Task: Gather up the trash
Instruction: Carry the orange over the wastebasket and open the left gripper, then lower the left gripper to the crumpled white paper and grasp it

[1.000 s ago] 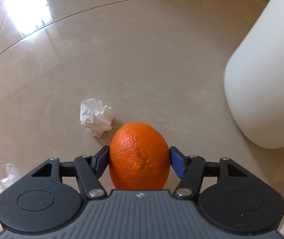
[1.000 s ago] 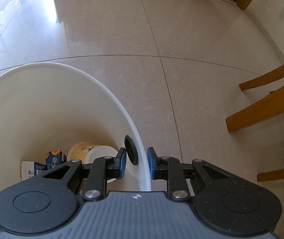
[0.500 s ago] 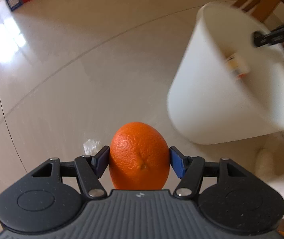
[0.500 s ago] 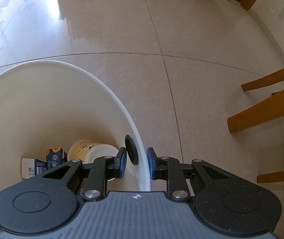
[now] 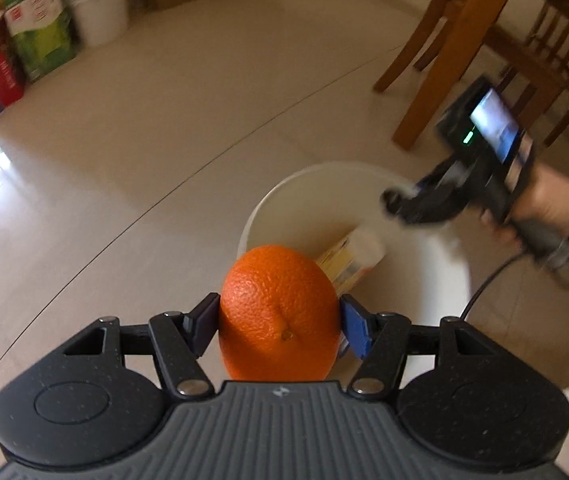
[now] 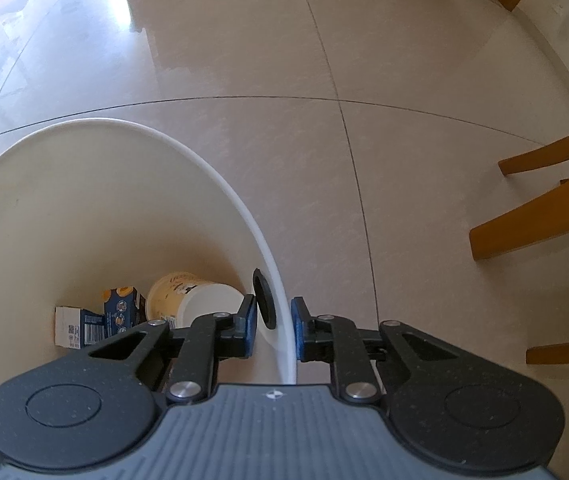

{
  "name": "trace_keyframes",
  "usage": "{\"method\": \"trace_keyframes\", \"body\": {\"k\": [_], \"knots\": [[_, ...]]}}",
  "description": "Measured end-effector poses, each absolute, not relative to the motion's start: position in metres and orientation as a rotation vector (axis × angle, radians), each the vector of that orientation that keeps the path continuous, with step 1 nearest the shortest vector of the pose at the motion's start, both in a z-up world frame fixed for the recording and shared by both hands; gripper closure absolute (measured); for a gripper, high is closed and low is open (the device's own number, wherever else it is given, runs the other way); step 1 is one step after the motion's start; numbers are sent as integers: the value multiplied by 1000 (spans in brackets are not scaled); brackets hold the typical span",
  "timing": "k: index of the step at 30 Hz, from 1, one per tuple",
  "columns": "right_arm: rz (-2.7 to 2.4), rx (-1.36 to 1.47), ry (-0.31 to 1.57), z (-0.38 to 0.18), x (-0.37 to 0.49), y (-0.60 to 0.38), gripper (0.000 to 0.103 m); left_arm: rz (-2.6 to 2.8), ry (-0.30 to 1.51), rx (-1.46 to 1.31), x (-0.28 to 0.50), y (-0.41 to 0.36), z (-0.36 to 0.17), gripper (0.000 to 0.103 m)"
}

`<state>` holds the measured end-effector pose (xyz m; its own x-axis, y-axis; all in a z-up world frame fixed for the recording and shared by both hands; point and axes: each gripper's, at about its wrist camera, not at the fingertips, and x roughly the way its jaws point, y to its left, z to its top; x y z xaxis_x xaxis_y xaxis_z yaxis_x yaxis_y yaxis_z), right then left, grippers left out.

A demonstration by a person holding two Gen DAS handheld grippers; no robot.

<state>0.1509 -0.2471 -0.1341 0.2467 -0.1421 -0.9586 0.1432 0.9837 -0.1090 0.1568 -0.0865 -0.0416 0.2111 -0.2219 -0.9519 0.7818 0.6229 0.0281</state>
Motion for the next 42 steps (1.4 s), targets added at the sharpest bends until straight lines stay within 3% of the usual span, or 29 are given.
{"method": "trace_keyframes", "body": {"k": [4, 7, 9, 11, 17, 34, 42], "knots": [[-179, -4, 1306, -134, 150, -248, 83, -780, 1137, 585, 157, -116, -53, 32], [-162, -13, 1306, -134, 150, -248, 84, -777, 1127, 577, 158, -129, -61, 31], [-154, -18, 1307, -134, 150, -248, 84, -779, 1131, 566, 160, -132, -63, 29], [-149, -22, 1307, -134, 150, -248, 84, -770, 1121, 569, 160, -132, -59, 20], [-144, -37, 1303, -134, 149, -246, 84, -741, 1105, 583, 162, -129, -69, 14], [-157, -33, 1300, -134, 149, -244, 84, -571, 1144, 540, 185, -55, -85, 12], [-160, -34, 1297, -134, 147, -244, 84, -489, 1144, 386, 201, 3, -111, 12]]}}
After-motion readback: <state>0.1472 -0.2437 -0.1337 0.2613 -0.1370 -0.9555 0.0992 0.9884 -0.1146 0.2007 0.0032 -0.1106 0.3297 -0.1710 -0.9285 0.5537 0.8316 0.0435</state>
